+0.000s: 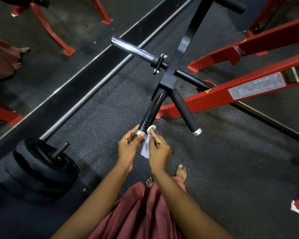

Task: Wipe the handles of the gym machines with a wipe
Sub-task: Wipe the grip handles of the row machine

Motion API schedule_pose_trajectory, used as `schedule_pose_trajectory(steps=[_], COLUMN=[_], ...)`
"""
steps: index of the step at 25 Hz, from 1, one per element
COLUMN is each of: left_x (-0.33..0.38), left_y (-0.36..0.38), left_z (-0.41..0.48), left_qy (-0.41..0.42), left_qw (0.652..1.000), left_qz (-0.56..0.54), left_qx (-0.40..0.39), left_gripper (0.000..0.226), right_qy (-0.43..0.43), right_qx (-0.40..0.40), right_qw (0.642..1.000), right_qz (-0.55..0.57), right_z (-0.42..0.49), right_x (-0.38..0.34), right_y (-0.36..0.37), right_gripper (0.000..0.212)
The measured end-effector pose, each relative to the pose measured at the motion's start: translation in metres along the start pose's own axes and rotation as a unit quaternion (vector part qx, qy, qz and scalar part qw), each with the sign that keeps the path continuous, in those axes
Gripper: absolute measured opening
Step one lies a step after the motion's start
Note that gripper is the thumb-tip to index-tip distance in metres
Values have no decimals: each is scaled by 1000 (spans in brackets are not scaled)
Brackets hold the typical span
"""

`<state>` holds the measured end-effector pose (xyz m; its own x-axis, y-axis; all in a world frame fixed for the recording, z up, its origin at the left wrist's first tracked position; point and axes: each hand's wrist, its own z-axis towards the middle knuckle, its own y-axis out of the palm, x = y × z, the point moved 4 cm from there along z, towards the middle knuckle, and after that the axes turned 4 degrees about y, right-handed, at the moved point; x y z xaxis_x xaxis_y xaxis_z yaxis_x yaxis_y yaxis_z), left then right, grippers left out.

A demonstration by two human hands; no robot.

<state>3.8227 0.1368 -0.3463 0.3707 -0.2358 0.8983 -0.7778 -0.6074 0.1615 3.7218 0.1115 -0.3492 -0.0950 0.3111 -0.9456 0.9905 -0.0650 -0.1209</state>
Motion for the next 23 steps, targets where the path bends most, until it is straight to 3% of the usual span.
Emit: schedule_pose_trajectory(steps=[3,6,7,10,12,15,18,21,23], left_x=[-1,-3,-2,-2,-2,-3,-7,-7,-5], left_y=[-2,-1,-1,-1,0,2,0,-2,-1], left_z=[0,-1,-2,-2,-2,-2,-2,-1,-1], left_qy=[1,3,6,14,20,33,31,33,45], left_qw=[1000,999,998,998,998,997,996,996,996], left_qz=[5,6,3,3,5,4,8,17,27], left_qx=[18,54,59,61,63,72,79,79,75], left_gripper=[39,37,37,35,35,35,33,31,32], right_qy=[-131,-229,-248,-277,-295,-324,-344,-375,-384], right_qx=[-9,-84,-119,-181,-187,-202,-269,-337,-300], right_qw=[988,941,899,724,670,669,661,621,619], right_qz=[-79,-233,-340,-605,-655,-638,-610,-600,-616], right_z=[17,71,89,103,88,58,21,16,51], right_x=[-45,-102,-111,-108,-103,-99,-88,-92,-108], right_y=[-14,0,11,34,37,36,34,31,31], right_gripper=[30,35,36,30,28,29,30,29,27])
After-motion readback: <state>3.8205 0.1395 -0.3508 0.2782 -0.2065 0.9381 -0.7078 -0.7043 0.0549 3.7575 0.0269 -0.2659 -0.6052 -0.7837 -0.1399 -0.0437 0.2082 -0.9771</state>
